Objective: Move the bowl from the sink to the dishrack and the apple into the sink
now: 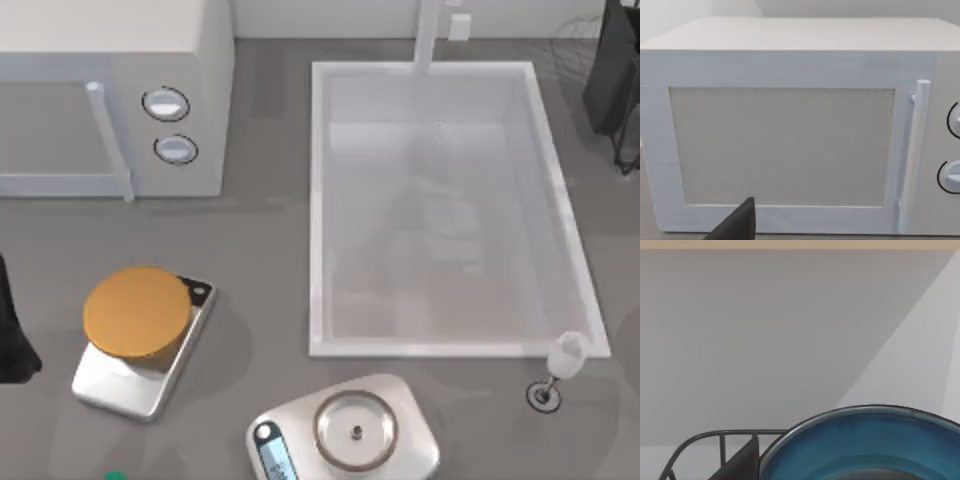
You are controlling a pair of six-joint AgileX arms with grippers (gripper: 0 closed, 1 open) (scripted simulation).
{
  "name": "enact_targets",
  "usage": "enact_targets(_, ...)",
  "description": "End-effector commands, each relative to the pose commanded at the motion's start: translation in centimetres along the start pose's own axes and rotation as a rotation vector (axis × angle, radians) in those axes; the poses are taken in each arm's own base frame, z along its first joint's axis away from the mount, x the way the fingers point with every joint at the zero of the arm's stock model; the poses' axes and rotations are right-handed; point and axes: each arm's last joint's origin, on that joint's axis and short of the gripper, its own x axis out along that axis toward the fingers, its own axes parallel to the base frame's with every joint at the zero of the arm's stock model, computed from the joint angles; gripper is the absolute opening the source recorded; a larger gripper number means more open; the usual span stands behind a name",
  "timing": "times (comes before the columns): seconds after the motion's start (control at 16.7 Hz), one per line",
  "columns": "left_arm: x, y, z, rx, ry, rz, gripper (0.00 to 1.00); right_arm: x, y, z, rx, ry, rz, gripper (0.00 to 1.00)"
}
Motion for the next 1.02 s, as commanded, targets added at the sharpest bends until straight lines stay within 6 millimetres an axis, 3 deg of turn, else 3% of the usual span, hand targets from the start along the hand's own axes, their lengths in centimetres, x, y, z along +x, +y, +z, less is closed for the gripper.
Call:
enact_targets(0.24, 0.0, 0.0, 0.0, 0.000, 0.000, 0.000, 1.00, -3.9, 2.2, 2.6, -0.003, -0.006, 0.000, 1.00)
enact_targets(0.54, 0.0, 0.0, 0.0, 0.000, 0.000, 0.000, 1.00, -12.1, 5.8, 4.6, -0.005, -0.013, 0.000, 1.00)
enact_targets(0.78, 0.0, 0.0, 0.0, 0.000, 0.000, 0.000, 1.00, -19.3, 8.0, 3.1, -0.005, -0.027, 0.002, 1.00)
enact_targets(1.02, 0.0, 0.0, 0.0, 0.000, 0.000, 0.000, 1.00, -24.2, 9.1, -0.8, -0.002, -0.032, 0.005, 1.00)
